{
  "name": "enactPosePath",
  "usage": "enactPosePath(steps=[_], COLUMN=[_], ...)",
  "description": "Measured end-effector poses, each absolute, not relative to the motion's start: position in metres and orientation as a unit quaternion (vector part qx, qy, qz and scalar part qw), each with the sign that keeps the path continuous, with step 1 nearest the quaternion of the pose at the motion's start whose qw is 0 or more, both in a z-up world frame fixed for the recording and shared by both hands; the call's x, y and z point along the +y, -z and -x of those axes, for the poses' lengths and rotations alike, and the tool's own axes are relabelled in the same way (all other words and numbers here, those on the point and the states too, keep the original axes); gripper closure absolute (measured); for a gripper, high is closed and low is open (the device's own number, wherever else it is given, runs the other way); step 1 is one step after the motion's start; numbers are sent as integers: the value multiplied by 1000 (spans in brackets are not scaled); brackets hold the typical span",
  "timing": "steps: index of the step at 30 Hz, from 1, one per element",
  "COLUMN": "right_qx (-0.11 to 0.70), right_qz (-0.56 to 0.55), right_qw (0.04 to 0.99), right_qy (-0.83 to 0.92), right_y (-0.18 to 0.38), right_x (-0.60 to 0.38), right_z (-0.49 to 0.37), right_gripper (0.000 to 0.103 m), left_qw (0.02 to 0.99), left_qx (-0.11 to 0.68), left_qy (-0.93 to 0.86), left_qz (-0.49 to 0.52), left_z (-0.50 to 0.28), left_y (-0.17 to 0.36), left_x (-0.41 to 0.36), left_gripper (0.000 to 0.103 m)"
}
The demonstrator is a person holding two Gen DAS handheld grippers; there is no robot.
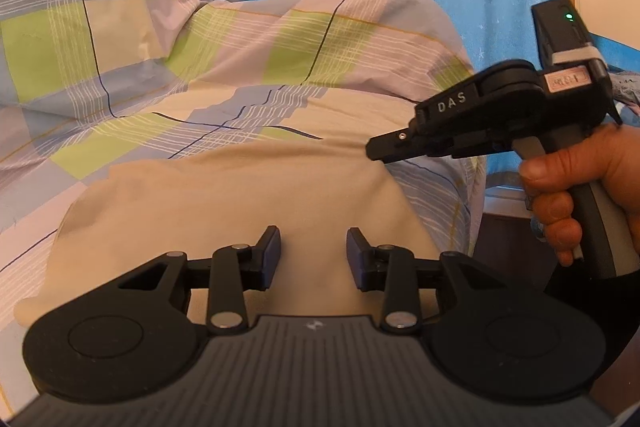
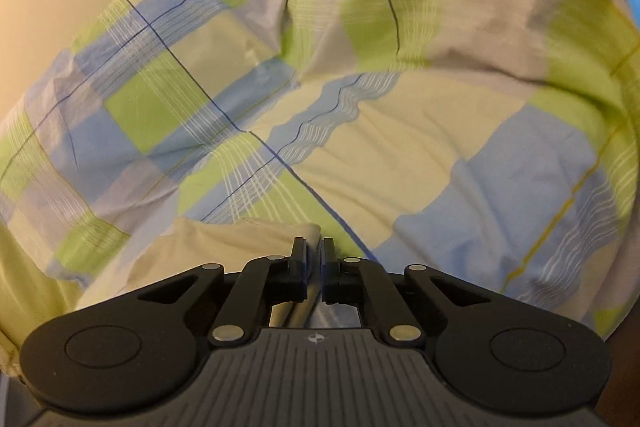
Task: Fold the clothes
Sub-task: 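Grasp the folded bundle edge with the left gripper while the right gripper grasps it too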
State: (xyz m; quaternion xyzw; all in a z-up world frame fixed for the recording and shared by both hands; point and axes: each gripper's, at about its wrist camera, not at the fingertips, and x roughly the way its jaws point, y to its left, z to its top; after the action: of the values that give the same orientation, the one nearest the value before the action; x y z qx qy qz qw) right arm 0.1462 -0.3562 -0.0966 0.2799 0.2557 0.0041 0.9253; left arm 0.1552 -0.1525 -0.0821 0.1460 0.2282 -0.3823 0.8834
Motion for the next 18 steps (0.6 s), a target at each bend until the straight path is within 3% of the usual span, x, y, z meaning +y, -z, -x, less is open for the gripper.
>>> enactPosePath(steps=[6,13,14,18], right_qx=[190,290,294,299], right_qz=[-154,-86,-93,-72], right_qw=[968,943,943,947], right_qy=[-63,-136,-127,-90], right_y=[69,90,91,87], right_x=[-317,-274,-277,-278], right_z=[-130,-128,-124,-104], right_gripper=[94,95,102,100], left_qw=[917,937,939,945], left_qx=[241,277,281,287], left_qy=[286,184,170,116], left_qz=[-139,-111,-106,-109], left_z=[-175,-199,-200,-195], left_y=[73,70,69,64], left_x=[-124,-71,-62,-34], left_gripper=[70,61,61,59])
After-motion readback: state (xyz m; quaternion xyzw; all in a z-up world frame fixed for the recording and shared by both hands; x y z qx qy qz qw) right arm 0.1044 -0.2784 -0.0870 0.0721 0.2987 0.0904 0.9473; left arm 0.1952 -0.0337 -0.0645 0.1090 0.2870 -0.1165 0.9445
